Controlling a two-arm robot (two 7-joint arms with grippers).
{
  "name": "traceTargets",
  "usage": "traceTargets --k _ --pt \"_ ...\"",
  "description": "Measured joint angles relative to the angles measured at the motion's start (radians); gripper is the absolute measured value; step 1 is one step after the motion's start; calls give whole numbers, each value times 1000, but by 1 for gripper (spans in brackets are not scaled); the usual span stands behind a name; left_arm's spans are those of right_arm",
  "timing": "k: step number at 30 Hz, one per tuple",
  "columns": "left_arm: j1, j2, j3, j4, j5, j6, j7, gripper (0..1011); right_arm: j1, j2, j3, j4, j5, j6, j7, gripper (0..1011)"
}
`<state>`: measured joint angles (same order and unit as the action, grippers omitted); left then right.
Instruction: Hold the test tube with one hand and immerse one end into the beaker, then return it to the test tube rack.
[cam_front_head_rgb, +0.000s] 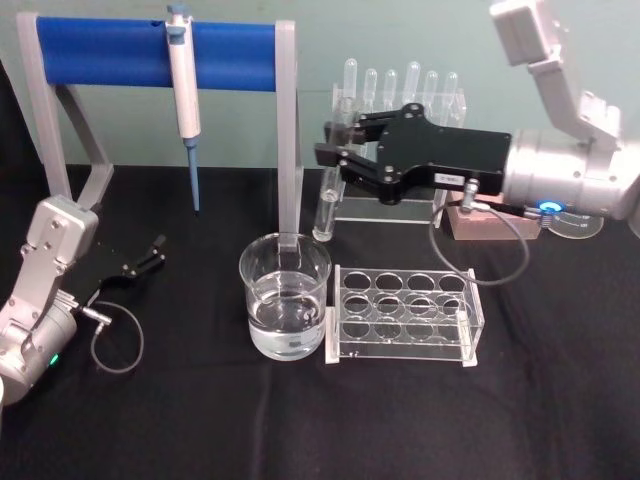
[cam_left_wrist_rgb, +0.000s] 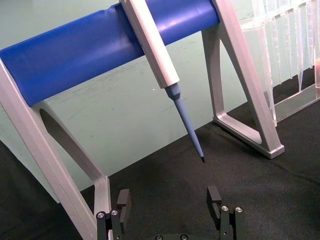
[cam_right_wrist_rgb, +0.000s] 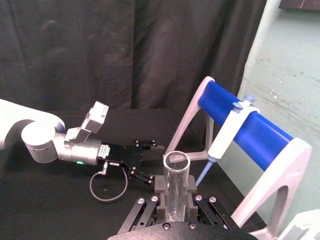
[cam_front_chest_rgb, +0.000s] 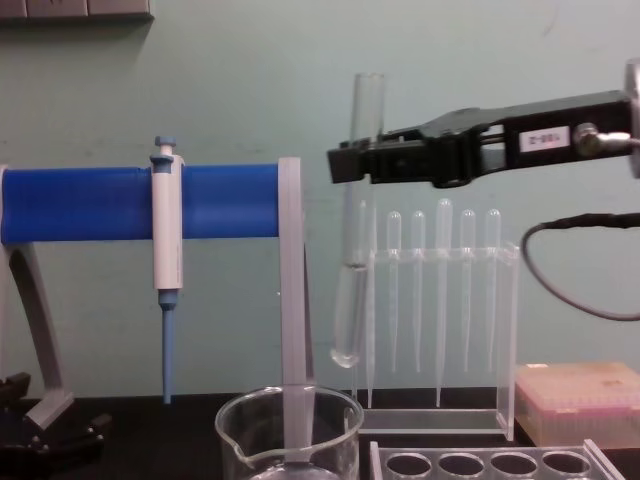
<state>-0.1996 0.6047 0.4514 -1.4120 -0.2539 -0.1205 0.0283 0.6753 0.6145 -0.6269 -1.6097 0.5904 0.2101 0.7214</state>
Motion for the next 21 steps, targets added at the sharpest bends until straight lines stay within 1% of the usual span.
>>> traceTargets --k 5,9,17,21 --pt "0 0 0 0 0 0 0 1000 25 -28 -28 25 -8 -2 2 238" --pt "0 0 0 0 0 0 0 1000 37 -44 -44 42 -11 -6 5 238" --pt "0 0 0 0 0 0 0 1000 37 -70 -69 83 -13 -28 14 237" --pt "0 0 0 0 0 0 0 1000 30 -75 -76 93 -12 -36 17 237"
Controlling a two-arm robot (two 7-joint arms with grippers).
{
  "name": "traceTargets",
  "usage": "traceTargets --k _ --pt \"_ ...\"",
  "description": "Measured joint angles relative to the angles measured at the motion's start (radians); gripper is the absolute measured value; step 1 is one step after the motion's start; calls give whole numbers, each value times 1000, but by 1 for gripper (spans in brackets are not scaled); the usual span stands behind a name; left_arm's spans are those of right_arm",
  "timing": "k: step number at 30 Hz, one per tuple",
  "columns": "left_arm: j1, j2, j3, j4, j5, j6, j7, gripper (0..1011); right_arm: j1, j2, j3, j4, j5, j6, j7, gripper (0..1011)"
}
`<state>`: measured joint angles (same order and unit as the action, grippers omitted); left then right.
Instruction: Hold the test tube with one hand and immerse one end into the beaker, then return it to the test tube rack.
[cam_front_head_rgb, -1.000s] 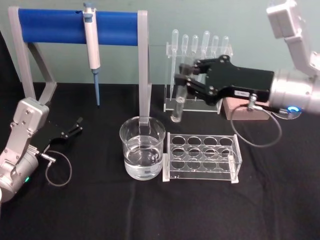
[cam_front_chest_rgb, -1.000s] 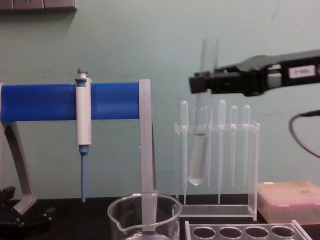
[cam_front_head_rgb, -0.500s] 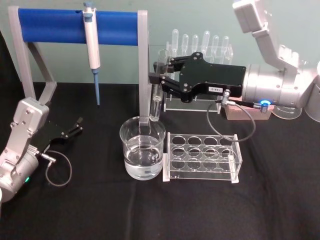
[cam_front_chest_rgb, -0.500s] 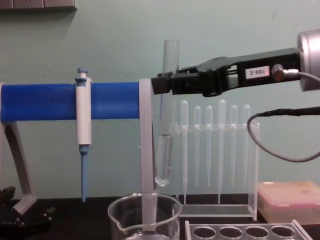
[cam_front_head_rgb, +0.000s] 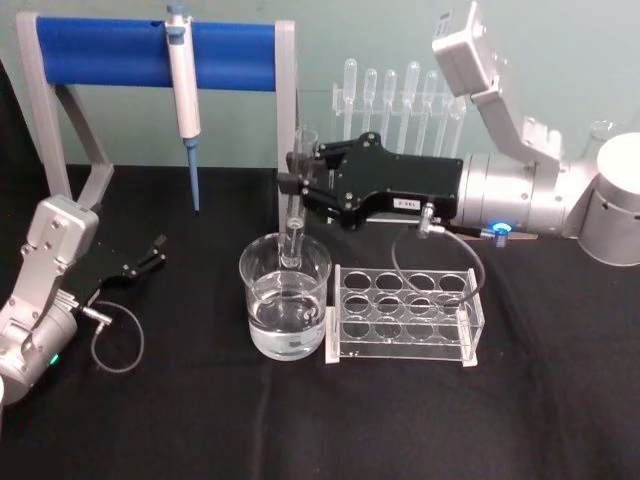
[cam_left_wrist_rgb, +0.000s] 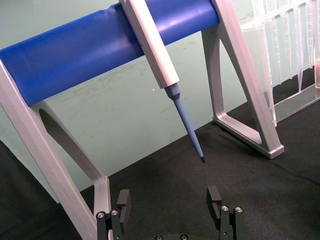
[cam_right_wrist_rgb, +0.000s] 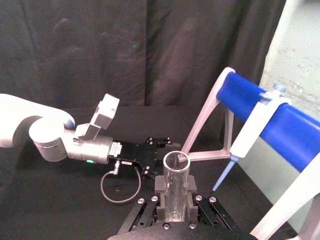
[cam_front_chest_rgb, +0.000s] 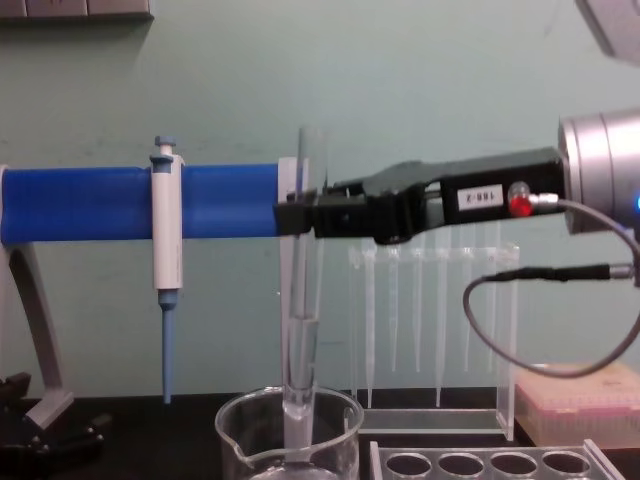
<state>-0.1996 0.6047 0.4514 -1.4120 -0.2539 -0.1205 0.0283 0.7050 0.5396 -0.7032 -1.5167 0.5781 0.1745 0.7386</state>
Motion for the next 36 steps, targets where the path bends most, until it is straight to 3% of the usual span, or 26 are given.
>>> traceTargets --k 10,36 --pt "0 0 0 0 0 0 0 1000 -23 -12 -18 29 -3 -23 10 238" --pt "0 0 0 0 0 0 0 1000 -45 -44 -40 113 -61 -52 16 238"
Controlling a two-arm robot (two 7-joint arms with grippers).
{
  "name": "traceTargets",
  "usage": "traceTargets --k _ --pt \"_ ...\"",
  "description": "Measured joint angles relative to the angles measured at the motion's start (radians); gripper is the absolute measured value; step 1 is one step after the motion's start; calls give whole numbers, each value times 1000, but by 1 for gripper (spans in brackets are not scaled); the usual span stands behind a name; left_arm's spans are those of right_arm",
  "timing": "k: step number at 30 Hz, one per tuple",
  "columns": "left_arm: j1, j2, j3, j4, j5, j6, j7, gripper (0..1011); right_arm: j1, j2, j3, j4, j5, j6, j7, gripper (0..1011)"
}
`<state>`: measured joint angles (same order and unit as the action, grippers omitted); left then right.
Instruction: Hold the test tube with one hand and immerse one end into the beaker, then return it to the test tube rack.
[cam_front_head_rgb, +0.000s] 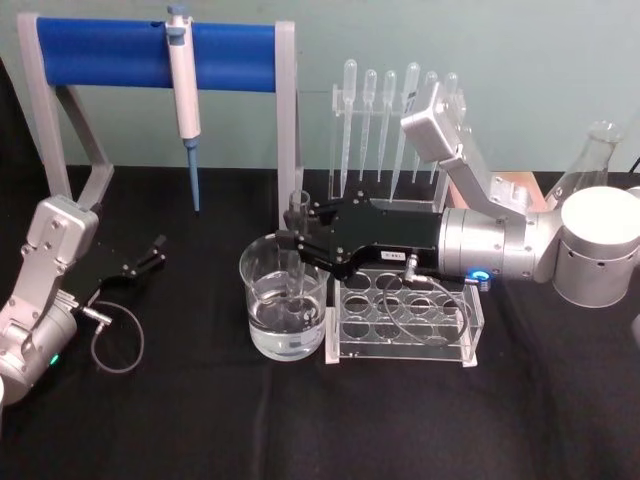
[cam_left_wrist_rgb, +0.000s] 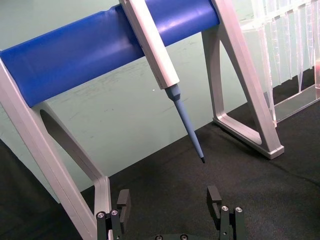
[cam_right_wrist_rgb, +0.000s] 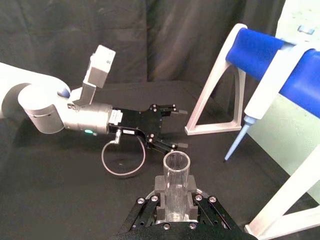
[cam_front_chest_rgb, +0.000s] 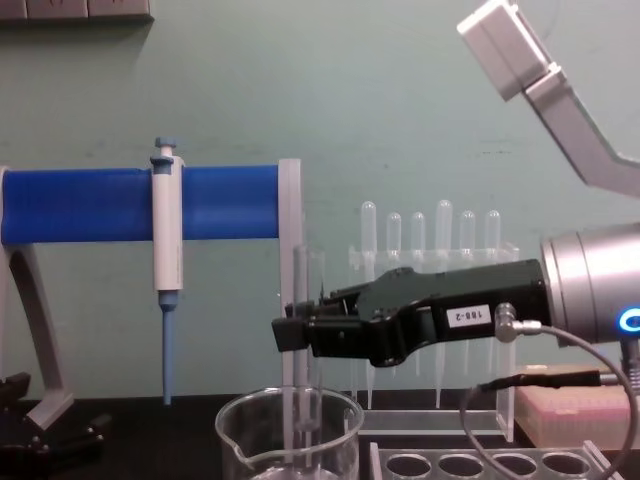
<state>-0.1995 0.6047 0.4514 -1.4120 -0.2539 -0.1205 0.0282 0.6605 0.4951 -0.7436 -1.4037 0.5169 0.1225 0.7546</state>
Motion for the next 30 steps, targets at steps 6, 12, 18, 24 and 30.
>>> traceTargets --k 6,12,18,24,30 --pt "0 0 0 0 0 0 0 1000 -4 -12 0 24 -11 -7 2 237" --pt "0 0 0 0 0 0 0 1000 -7 -24 -1 46 -18 -16 10 238" --pt "0 0 0 0 0 0 0 1000 -16 -32 1 65 -21 -26 16 238" --pt "0 0 0 0 0 0 0 1000 -22 -37 3 71 -27 -27 17 238" --pt "0 0 0 0 0 0 0 1000 -25 -39 5 76 -32 -27 18 238"
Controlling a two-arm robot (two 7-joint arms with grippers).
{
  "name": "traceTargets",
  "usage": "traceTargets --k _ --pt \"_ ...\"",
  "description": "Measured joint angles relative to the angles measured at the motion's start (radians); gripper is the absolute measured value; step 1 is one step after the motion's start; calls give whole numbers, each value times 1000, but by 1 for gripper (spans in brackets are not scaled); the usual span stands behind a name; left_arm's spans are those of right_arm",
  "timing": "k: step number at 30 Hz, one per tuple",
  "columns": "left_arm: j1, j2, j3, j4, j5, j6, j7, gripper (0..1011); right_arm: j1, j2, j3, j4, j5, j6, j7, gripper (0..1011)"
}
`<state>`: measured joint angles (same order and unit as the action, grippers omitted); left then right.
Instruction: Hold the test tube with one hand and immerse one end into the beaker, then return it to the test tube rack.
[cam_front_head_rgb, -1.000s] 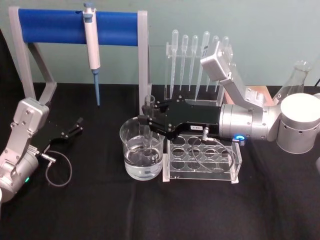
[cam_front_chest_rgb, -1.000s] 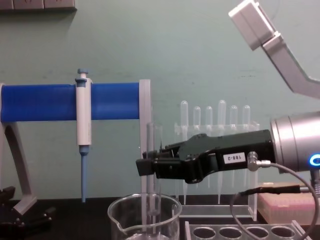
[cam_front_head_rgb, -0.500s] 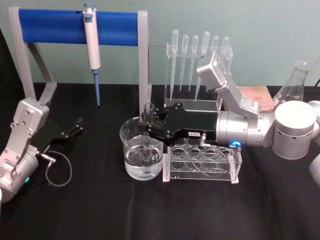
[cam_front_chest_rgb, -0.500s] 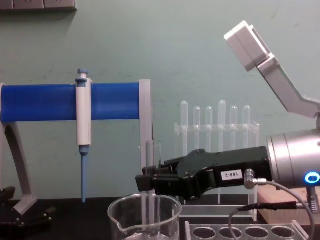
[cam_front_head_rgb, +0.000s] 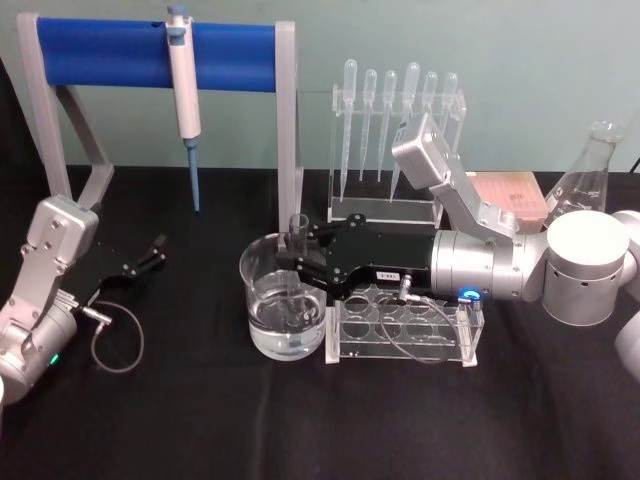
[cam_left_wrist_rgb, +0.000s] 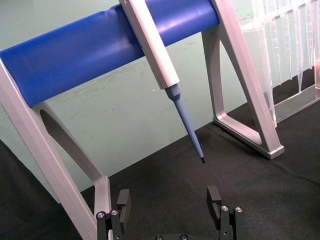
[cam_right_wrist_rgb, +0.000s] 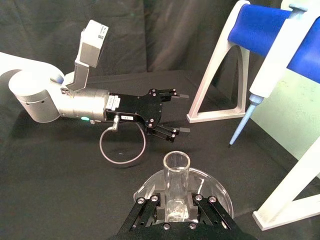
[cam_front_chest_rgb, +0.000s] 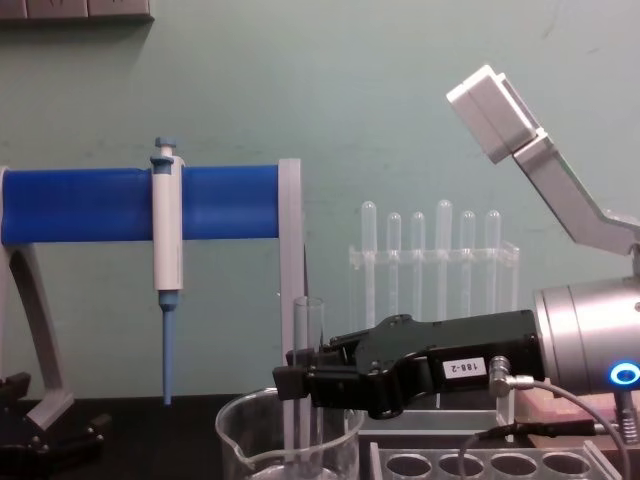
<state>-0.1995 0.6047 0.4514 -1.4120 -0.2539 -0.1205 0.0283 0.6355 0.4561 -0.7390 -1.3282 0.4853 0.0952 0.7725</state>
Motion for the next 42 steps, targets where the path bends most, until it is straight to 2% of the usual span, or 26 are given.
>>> traceTargets --k 42 --pt "0 0 0 0 0 0 0 1000 1 2 0 -4 2 1 -1 238"
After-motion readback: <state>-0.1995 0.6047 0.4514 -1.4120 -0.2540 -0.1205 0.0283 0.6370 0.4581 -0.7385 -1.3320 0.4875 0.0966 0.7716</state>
